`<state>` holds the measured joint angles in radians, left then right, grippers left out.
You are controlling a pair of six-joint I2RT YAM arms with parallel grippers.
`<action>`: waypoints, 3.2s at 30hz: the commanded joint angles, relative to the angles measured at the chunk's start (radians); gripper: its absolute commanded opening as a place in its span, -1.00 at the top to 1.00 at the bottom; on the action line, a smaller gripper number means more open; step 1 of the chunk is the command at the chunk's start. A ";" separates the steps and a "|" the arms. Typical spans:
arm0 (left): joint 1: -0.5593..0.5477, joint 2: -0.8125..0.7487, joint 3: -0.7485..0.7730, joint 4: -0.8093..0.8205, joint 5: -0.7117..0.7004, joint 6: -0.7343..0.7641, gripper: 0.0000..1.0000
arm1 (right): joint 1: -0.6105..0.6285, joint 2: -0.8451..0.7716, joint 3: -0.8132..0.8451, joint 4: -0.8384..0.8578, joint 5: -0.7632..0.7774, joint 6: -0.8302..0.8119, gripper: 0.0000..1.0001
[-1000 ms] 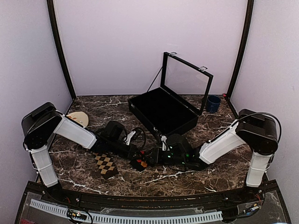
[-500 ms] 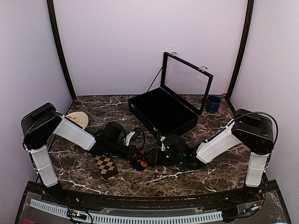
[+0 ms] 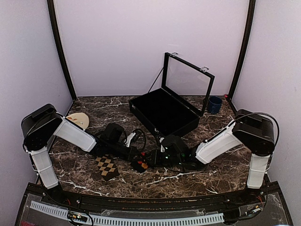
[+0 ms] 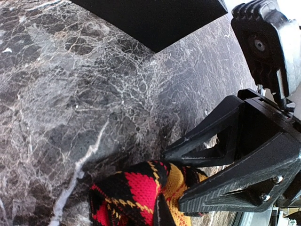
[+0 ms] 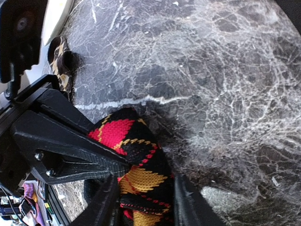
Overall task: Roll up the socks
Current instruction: Roll the sock at the center of the board.
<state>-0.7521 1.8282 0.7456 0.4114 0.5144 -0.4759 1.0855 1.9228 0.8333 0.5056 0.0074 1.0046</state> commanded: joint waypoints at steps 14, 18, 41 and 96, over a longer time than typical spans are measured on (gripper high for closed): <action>0.011 0.011 -0.009 -0.191 -0.093 -0.114 1.00 | 0.025 0.062 0.002 -0.091 -0.041 -0.036 1.00; 0.031 -0.012 -0.001 -0.238 -0.077 -0.155 1.00 | 0.026 0.054 0.010 -0.110 -0.021 -0.069 1.00; 0.131 -0.189 0.092 -0.459 0.119 -0.369 0.15 | 0.194 0.035 0.184 -0.347 0.445 -0.549 1.00; 0.056 -0.010 0.253 -0.734 0.250 -0.406 -0.12 | 0.452 0.209 0.251 -0.325 0.885 -1.058 1.00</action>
<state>-0.6895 1.8000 0.9722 -0.2817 0.7742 -0.9028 1.5200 2.1262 1.1179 0.2237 0.9279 -0.0483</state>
